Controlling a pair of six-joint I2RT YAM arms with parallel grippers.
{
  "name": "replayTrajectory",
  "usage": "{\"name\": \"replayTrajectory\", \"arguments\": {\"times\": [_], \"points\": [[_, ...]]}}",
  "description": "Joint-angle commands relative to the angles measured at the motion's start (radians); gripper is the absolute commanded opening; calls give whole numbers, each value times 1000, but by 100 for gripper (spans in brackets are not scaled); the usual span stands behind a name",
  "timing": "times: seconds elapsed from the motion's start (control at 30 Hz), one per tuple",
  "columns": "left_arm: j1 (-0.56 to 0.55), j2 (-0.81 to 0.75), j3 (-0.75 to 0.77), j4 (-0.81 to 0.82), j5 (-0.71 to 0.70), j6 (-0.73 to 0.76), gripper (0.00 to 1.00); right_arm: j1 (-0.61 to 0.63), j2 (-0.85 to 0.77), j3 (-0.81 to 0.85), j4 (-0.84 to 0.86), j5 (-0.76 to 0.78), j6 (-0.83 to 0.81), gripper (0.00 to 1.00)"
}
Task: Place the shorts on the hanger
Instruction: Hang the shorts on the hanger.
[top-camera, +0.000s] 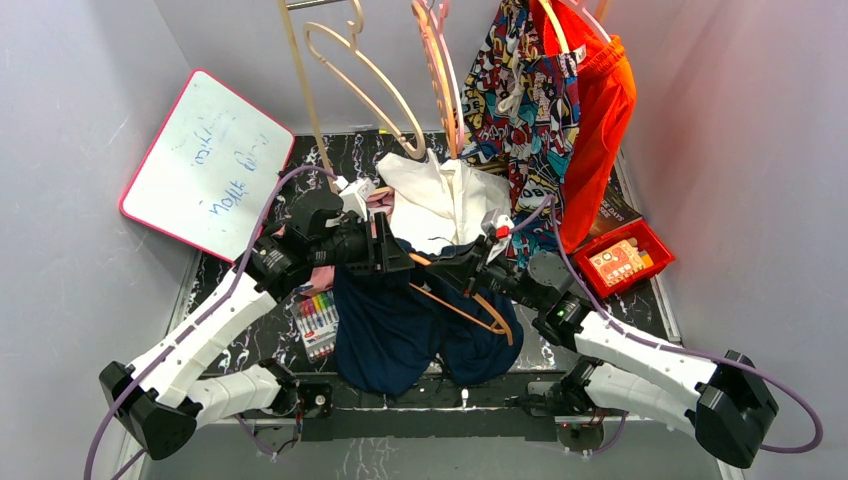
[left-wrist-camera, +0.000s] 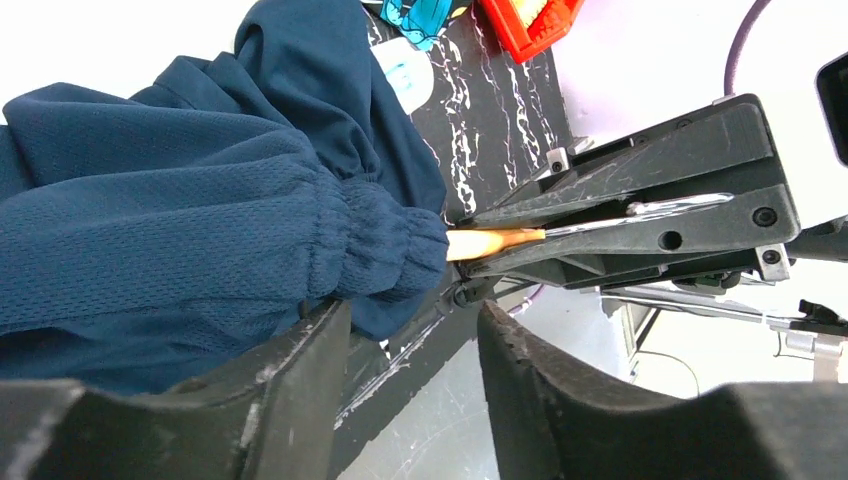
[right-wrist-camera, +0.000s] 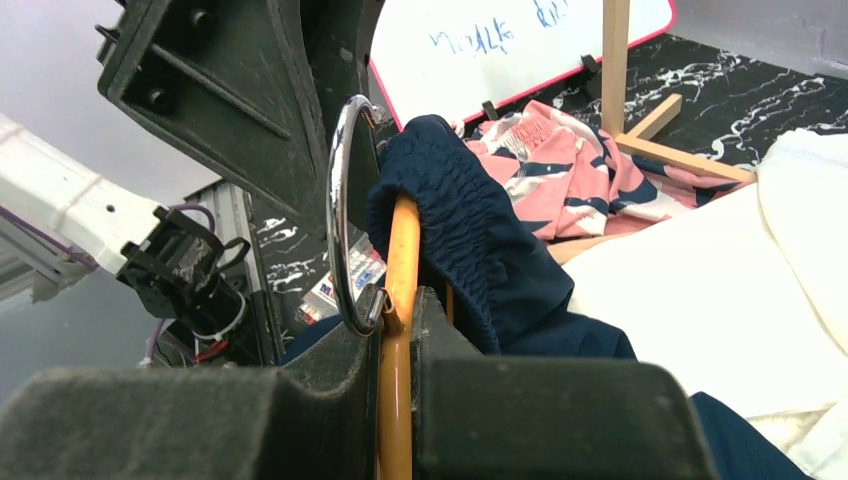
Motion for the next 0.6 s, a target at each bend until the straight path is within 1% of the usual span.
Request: {"name": "replayTrajectory", "arguments": {"times": [0.0, 0.1, 0.23, 0.4, 0.43, 0.57], "points": [[-4, -34, 19, -40, 7, 24, 52, 6, -21, 22, 241, 18, 55, 0], [-4, -34, 46, -57, 12, 39, 59, 6, -24, 20, 270, 19, 77, 0], [-4, -48, 91, -86, 0, 58, 72, 6, -25, 12, 304, 26, 97, 0], [-4, -80, 163, -126, -16, 94, 81, 6, -35, 9, 317, 39, 104, 0], [-4, -90, 174, -133, -21, 104, 85, 6, -37, 11, 317, 39, 103, 0], [-4, -134, 210, -140, -14, 162, 88, 6, -54, 11, 310, 40, 105, 0]]}}
